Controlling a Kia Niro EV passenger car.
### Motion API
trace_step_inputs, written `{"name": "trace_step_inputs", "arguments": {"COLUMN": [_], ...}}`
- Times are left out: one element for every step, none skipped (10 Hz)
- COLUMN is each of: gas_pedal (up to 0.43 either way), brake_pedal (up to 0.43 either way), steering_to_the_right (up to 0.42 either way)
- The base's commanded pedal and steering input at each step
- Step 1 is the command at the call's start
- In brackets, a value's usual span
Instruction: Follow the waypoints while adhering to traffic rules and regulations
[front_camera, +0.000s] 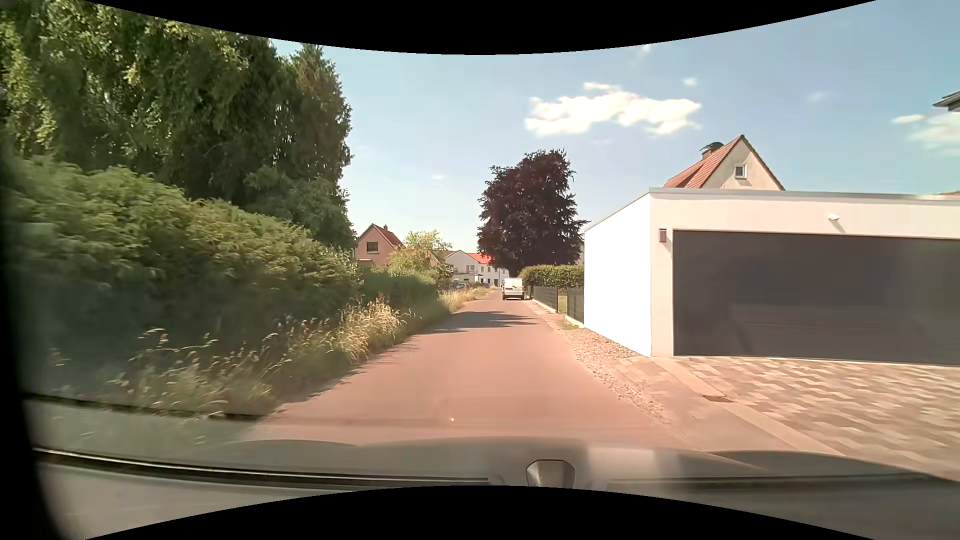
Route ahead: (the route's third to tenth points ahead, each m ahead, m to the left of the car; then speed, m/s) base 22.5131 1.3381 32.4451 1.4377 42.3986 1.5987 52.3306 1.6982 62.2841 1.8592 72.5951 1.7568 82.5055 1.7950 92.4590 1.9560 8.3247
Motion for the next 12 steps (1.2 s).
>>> {"name": "trace_step_inputs", "arguments": {"gas_pedal": [0.0, 0.0, 0.0, 0.0, 0.0, 0.0, 0.0, 0.0, 0.0, 0.0, 0.0, 0.0], "brake_pedal": [0.006, 0.006, 0.006, 0.006, 0.012, 0.006, 0.006, 0.006, 0.006, 0.006, 0.006, 0.006], "steering_to_the_right": [0.0, 0.0, 0.0, 0.0, 0.0, 0.0, 0.0, -0.001, -0.003, -0.008, -0.016, -0.02]}}
